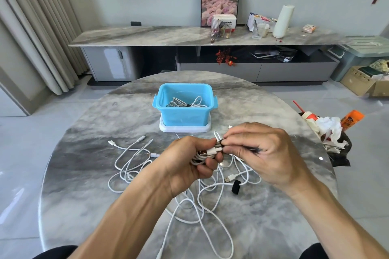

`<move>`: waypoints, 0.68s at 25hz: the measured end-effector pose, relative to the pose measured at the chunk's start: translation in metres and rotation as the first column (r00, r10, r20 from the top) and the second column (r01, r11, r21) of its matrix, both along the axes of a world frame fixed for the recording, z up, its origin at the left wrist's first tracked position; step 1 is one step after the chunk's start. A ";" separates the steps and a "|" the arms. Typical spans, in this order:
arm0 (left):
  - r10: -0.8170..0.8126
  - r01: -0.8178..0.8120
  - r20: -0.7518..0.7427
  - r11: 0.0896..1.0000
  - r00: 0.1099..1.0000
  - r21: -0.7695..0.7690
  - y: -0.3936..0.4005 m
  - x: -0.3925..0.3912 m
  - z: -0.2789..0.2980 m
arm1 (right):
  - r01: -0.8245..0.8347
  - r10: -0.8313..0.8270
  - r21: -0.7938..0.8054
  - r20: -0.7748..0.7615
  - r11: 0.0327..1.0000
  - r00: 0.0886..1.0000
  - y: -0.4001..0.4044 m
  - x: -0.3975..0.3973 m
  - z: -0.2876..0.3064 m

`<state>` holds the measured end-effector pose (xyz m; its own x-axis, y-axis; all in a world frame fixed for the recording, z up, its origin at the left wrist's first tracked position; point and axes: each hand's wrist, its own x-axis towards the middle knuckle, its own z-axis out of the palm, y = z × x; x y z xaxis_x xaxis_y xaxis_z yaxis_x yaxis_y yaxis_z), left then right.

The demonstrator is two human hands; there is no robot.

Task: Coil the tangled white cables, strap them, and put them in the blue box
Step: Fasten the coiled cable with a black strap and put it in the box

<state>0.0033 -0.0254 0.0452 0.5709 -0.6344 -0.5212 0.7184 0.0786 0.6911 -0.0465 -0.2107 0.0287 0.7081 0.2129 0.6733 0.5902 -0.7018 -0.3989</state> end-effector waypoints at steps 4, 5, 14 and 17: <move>0.087 -0.088 -0.050 0.996 0.995 -0.016 -0.004 0.000 -0.006 | 0.258 -0.203 -0.232 0.234 0.938 0.951 0.008 0.006 -0.001; 0.137 -0.139 -0.061 0.990 0.989 -0.027 -0.006 -0.001 -0.007 | 0.335 -0.261 -0.267 0.276 0.904 0.925 0.012 0.008 -0.002; 0.428 -0.452 0.170 0.879 0.888 0.149 -0.014 0.001 -0.020 | 0.341 -0.104 0.362 -0.539 0.867 0.836 0.051 0.016 -0.024; 0.510 -0.510 0.097 0.860 0.855 -0.026 -0.011 0.003 -0.023 | 0.293 -0.003 0.394 -0.592 0.871 0.806 0.051 0.017 -0.020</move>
<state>0.0067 -0.0369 0.0221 0.8618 -0.2402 -0.4468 0.5072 0.4150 0.7553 -0.0292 -0.1600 0.0083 0.9793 -0.1477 0.1384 0.0651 -0.4174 -0.9064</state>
